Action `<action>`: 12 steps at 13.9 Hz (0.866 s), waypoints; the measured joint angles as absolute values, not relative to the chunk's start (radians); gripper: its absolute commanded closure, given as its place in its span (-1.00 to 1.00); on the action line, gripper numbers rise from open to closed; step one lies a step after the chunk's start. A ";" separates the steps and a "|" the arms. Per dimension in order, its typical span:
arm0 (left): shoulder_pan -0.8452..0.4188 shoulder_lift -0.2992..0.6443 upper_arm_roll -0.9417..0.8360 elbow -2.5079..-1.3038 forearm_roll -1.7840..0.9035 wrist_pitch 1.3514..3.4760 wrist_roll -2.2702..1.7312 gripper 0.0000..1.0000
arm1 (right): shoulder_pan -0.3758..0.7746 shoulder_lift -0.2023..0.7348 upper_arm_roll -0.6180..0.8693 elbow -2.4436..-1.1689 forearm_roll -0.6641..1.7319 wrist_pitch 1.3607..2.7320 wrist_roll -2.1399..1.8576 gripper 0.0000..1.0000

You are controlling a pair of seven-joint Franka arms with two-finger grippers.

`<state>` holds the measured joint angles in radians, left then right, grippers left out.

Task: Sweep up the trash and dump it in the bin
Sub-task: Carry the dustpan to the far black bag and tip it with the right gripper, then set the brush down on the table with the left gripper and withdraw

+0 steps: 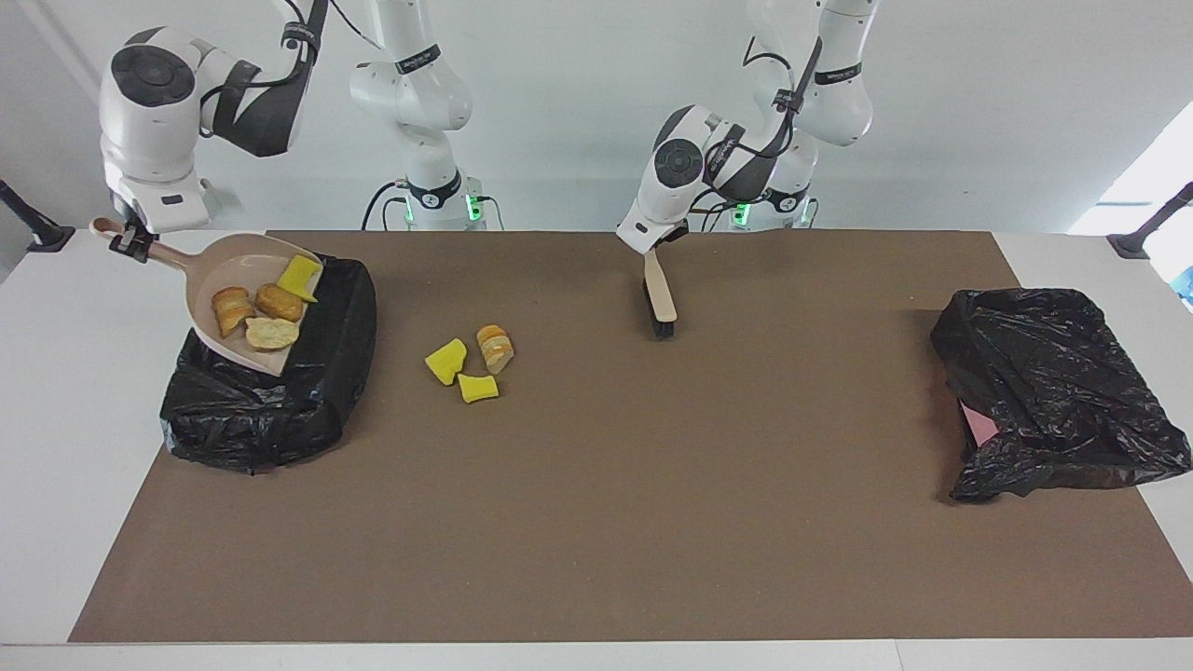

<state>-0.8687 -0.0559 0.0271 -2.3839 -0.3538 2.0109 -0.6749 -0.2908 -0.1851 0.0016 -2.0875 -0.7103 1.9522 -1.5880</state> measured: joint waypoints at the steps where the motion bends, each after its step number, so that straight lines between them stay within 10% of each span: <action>1: -0.869 -0.057 0.027 -2.389 -0.354 2.011 -0.676 1.00 | -0.279 -0.195 0.002 -2.095 -0.736 1.952 -1.588 1.00; 2: -0.869 -0.058 0.027 -2.391 -0.354 2.011 -0.684 1.00 | -0.276 -0.204 0.003 -2.101 -0.756 1.952 -1.588 1.00; 3: -0.871 -0.060 0.027 -2.391 -0.354 2.012 -0.701 -0.75 | -0.276 -0.211 0.004 -2.105 -0.771 1.952 -1.588 1.00; 4: -0.871 -0.060 0.027 -2.391 -0.354 2.014 -0.714 -1.00 | -0.276 -0.216 0.004 -2.109 -0.776 1.952 -1.588 1.00; 12: -0.762 -0.062 0.055 -2.319 -0.349 2.025 -0.733 -1.00 | -0.229 -0.268 0.041 -2.116 -0.929 1.916 -1.425 1.00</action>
<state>-0.7621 -0.0622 0.0546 -2.3189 -0.3493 2.0254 -0.7326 -0.2286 -0.2675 0.0410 -2.1161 -0.9294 1.9159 -1.4247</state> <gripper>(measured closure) 0.000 0.678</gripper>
